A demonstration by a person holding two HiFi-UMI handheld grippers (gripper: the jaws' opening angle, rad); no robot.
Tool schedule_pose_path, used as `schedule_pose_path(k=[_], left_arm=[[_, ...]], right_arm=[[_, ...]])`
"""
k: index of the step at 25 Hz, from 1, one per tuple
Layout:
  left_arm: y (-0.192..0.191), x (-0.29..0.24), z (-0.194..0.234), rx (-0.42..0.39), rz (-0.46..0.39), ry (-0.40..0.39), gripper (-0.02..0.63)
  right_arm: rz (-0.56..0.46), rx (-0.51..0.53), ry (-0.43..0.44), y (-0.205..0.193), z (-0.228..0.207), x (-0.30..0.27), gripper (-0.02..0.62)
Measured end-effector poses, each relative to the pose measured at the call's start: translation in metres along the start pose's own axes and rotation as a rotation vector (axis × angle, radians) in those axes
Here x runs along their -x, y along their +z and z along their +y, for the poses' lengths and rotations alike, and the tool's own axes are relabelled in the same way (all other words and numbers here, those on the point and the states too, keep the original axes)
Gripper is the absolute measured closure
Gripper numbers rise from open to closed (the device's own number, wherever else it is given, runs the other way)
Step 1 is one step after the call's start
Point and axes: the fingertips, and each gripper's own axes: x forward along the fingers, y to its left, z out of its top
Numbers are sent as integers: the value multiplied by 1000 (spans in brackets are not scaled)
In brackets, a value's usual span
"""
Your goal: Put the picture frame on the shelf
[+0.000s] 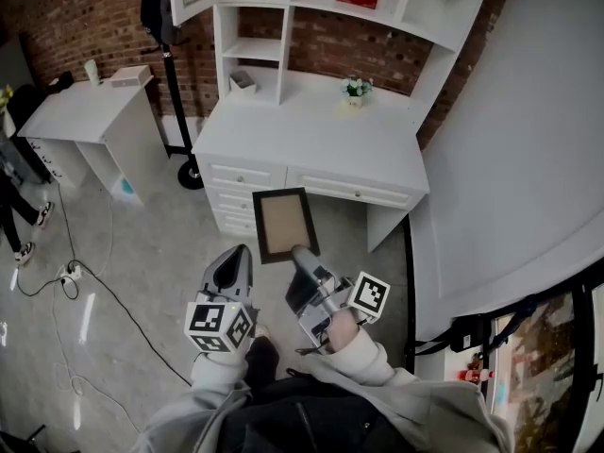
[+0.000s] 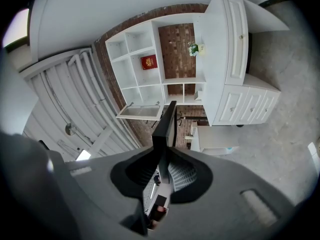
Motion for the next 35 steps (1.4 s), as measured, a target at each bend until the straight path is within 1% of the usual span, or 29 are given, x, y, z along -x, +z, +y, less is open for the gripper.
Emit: schedule_pose_path(k=[8, 19, 29, 35], left_arm=[[11, -34, 32, 2, 12, -17, 603], [18, -73, 72, 12, 20, -43, 603], [25, -107, 104, 3, 17, -82, 603], [26, -116, 113, -8, 26, -102, 603]], right_arm=[[-7, 1, -16, 16, -11, -46, 528], [-21, 7, -28, 30, -28, -95, 529], [-49, 9, -10, 43, -39, -136, 529], [-65, 1, -9, 45, -46, -151, 529]])
